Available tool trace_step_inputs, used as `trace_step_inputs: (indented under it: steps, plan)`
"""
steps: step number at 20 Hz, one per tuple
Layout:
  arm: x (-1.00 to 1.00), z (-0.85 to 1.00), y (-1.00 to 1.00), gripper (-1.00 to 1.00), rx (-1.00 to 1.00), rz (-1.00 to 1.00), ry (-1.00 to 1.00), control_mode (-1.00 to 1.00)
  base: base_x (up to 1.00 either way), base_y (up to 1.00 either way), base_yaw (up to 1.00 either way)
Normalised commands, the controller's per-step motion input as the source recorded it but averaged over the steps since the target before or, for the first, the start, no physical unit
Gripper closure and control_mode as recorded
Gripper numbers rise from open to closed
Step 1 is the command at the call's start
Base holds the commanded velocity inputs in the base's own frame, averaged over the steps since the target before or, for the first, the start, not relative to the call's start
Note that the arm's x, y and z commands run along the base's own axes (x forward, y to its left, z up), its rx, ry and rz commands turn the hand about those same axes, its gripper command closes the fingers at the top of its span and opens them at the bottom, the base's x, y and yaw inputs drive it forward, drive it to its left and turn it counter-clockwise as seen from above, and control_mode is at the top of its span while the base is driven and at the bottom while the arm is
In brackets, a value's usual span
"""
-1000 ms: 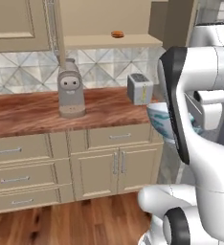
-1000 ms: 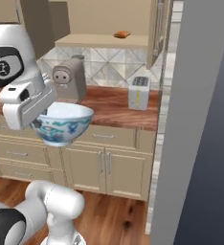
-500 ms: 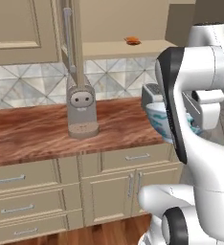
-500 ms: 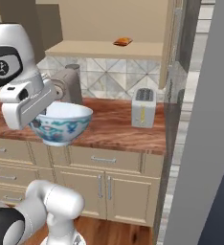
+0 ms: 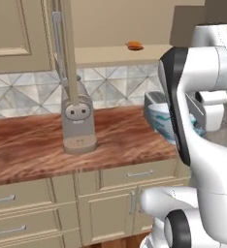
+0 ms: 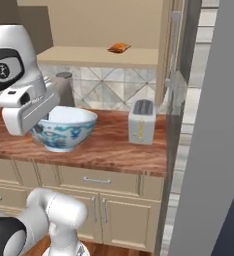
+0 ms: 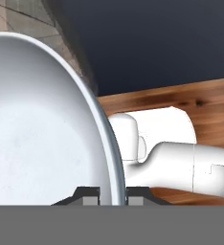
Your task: Pick the mug and place it in the sink. Pick the bowl and place it in the open cabinet and then close the cabinet.
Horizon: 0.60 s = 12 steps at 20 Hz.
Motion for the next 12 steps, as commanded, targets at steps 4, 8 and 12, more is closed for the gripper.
trace_step_inputs:
  steps: [4,8,12]
  plan:
    - [0.0,0.0,0.0,1.0,0.0,0.0,0.0,1.0,0.62,0.01,0.0]
    - [0.0,0.0,0.0,1.0,0.0,0.0,0.0,1.0,0.38,-0.14,0.01]
    - [0.0,0.0,0.0,1.0,0.0,0.0,0.0,1.0,0.25,-0.09,0.0]
